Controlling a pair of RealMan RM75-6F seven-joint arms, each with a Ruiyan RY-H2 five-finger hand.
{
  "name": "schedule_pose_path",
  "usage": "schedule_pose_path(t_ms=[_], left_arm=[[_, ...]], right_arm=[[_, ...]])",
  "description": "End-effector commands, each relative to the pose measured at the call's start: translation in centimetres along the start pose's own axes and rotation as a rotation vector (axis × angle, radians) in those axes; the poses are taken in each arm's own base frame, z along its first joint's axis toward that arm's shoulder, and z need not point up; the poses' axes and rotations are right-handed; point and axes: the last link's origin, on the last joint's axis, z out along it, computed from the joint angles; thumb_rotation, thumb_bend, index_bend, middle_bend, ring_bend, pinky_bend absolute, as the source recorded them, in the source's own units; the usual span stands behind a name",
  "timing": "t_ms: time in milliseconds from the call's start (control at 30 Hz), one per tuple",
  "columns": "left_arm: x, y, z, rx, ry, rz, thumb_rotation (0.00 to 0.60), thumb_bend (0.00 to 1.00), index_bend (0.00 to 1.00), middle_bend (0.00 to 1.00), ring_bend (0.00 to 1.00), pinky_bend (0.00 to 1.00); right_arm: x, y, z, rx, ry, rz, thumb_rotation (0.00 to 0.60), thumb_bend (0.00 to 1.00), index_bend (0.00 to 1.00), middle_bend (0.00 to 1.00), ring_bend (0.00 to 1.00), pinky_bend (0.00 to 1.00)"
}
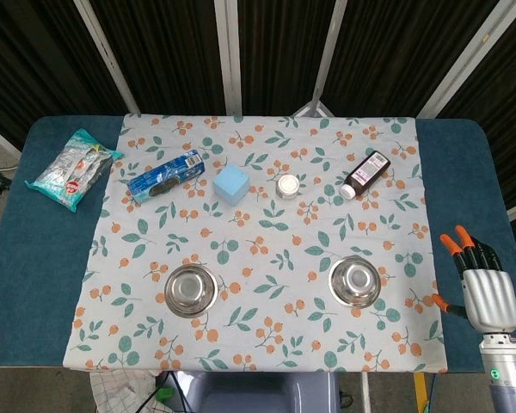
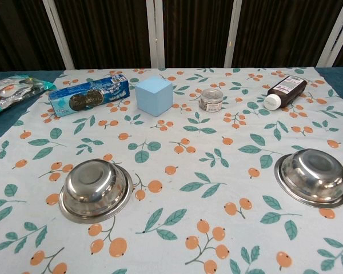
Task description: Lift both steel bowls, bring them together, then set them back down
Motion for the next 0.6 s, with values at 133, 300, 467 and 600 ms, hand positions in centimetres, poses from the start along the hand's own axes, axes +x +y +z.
schedule_pose_path(t_ms=[133,300,467,600], left_arm=[[0.07,0.31,-0.2,-0.021,0.009,0.001,0.6,0.25,0.13,0.02,0.0,0.01],[0.02,0.6,-0.28,-0.041,0.014,-0.005,0.6,0.25,0.13,0.03,0.0,0.01],[-0.01,0.49,0.01,-0.043,0.028,-0.002,0.6,0.24,0.13,0.03,0.0,0.01],[-0.2,0.37,0.23,-0.041,0.024,-0.005,0.6,0.2,0.13,0.03,0.0,0.01]], right_arm=[[-0.04,-0.08,-0.07,0.002,-0.003,-0.002,0.6,0.06,0.16,0.0,0.11,0.14],[-0.08,-0.18,-0.04,0.001,-0.004,0.002,0.6,0.06,0.16,0.0,0.11,0.14],[-0.12,-0.04,-0.15,-0.021,-0.017,0.021,0.6,0.06,0.16,0.0,0.11,0.14],[-0.03,0.12,-0.29,-0.039,-0.032,0.036,0.6,0.06,0.16,0.0,0.11,0.14]])
